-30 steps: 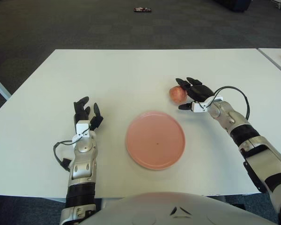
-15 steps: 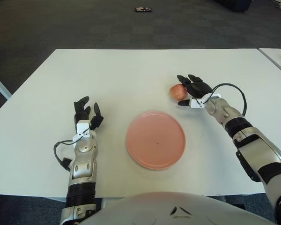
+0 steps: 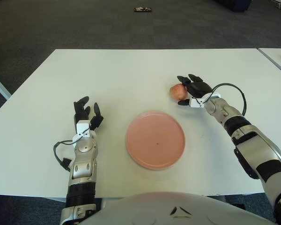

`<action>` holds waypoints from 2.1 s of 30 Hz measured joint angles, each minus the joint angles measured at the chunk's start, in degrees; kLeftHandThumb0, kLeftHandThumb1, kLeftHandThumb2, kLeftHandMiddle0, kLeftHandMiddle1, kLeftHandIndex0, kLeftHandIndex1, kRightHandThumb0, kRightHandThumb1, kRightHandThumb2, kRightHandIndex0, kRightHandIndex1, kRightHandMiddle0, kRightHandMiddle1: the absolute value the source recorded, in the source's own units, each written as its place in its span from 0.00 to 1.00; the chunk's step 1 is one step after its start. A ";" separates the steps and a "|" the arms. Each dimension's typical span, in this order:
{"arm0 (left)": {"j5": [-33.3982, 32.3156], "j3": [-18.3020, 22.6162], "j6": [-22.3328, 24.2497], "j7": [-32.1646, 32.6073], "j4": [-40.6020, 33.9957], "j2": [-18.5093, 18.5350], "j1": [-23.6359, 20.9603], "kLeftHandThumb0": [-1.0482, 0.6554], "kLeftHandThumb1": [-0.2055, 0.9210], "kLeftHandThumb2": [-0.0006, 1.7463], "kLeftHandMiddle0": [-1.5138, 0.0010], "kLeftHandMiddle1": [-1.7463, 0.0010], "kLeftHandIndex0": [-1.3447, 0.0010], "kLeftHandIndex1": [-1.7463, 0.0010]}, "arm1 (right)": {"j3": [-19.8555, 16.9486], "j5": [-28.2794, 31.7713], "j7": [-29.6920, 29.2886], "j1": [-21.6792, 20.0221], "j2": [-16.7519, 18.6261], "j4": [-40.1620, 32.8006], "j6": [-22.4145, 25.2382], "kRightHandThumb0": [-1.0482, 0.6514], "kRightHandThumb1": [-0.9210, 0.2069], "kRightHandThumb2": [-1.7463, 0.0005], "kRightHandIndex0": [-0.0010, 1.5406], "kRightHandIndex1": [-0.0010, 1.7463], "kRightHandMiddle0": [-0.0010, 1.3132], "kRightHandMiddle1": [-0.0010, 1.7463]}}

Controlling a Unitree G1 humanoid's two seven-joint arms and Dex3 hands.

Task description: Put the apple into the plate.

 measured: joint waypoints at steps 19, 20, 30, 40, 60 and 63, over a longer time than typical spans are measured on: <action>0.11 -0.41 0.31 0.32 -0.37 -0.17 0.10 0.21 1.00 0.44 0.77 0.75 1.00 0.40 | 0.01 0.09 0.01 -0.07 -0.06 0.04 -2.15 0.00 0.00 0.79 0.00 0.00 0.00 0.15; 0.11 -0.45 0.34 0.35 -0.40 -0.18 0.11 0.21 1.00 0.44 0.77 0.75 1.00 0.40 | 0.02 0.09 0.01 -0.07 -0.09 0.04 -2.19 0.00 0.00 0.79 0.00 0.00 0.00 0.15; 0.11 -0.62 0.35 0.48 -0.55 -0.30 0.22 0.21 1.00 0.44 0.78 0.76 1.00 0.42 | 0.40 0.04 0.20 -0.11 -0.72 0.05 -2.98 0.03 0.00 0.83 0.03 0.01 0.00 0.25; 0.11 -0.67 0.35 1.07 -0.63 -0.66 0.25 0.22 1.00 0.44 0.78 0.76 1.00 0.41 | 1.15 -0.40 0.18 -1.04 -1.88 0.21 -4.69 0.09 0.00 0.85 0.14 0.33 0.00 0.60; 0.01 -0.70 -0.32 1.39 -0.93 -0.89 0.75 0.21 1.00 0.44 0.77 0.76 1.00 0.41 | 2.75 -2.59 -4.22 -1.39 -6.19 0.88 -12.01 0.20 0.02 0.83 0.40 1.00 0.26 0.99; -0.03 -0.60 -0.56 1.38 -0.90 -0.88 0.85 0.21 1.00 0.44 0.77 0.76 1.00 0.41 | 2.70 -2.59 -4.21 -1.36 -6.65 0.61 -12.41 0.30 0.29 0.52 0.46 1.00 0.36 0.98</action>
